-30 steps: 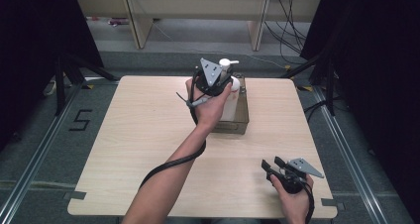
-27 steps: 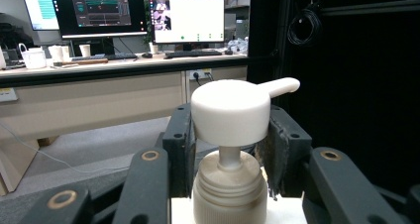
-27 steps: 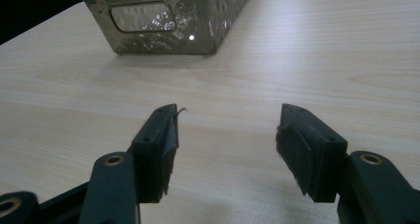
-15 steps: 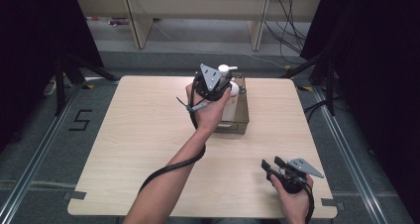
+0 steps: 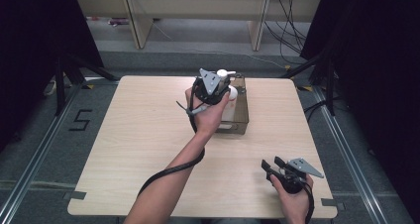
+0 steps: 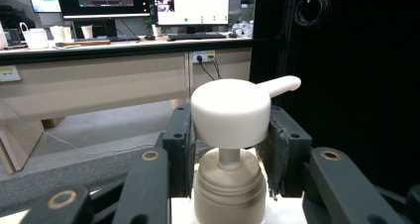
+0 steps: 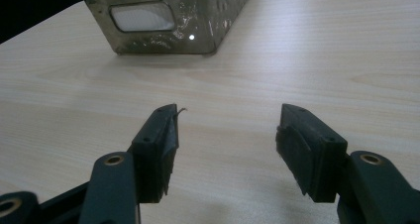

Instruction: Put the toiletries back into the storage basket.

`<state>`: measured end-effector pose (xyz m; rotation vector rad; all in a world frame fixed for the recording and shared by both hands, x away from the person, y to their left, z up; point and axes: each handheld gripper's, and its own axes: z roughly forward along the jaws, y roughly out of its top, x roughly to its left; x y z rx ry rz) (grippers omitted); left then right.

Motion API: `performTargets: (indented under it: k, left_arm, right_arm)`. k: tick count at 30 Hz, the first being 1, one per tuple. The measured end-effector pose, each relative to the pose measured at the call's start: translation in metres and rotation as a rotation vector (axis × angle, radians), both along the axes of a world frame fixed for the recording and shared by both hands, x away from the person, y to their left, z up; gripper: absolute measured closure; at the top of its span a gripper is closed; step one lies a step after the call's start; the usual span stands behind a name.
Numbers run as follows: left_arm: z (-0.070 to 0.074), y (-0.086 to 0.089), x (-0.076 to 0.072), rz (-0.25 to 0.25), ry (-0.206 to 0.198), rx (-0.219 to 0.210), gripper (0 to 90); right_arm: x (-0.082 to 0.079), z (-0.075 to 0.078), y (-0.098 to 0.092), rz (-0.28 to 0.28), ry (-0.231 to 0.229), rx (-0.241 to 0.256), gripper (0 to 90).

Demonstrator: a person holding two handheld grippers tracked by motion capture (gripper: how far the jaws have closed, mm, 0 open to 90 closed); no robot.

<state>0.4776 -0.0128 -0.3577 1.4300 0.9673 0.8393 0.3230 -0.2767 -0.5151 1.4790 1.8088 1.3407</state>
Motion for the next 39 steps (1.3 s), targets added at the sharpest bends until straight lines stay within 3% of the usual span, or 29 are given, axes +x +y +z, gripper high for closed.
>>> performTargets:
  k: [2,4,17,22,31,36,39]
  left_arm:
    - [-0.001,0.001,0.0,0.005,-0.008,0.011,59.3]
    - [-0.002,0.0,0.0,0.005,0.006,-0.004,59.3]
    - [-0.013,0.002,-0.002,0.019,0.04,0.0,59.2]
    - [-0.014,0.002,-0.003,0.022,0.031,-0.004,59.1]
    - [-0.015,-0.001,-0.006,0.025,0.011,0.038,58.4]
    - [-0.013,0.001,-0.006,0.03,-0.012,0.052,50.0]
    - [-0.01,0.004,-0.007,0.018,0.0,0.044,43.0]
  right_arm:
    - [0.0,0.0,0.0,0.0,0.001,0.0,41.9]
    - [0.0,0.0,0.0,0.0,0.0,-0.001,41.8]
    - [0.0,0.0,0.0,0.001,0.002,-0.003,41.9]
    - [0.0,0.0,0.0,0.002,0.002,-0.004,41.8]
    - [0.0,0.0,0.0,0.001,0.001,-0.003,41.7]
    - [-0.001,0.0,0.0,0.001,0.0,0.001,41.6]
    - [0.0,0.0,0.0,-0.002,-0.001,-0.004,41.6]
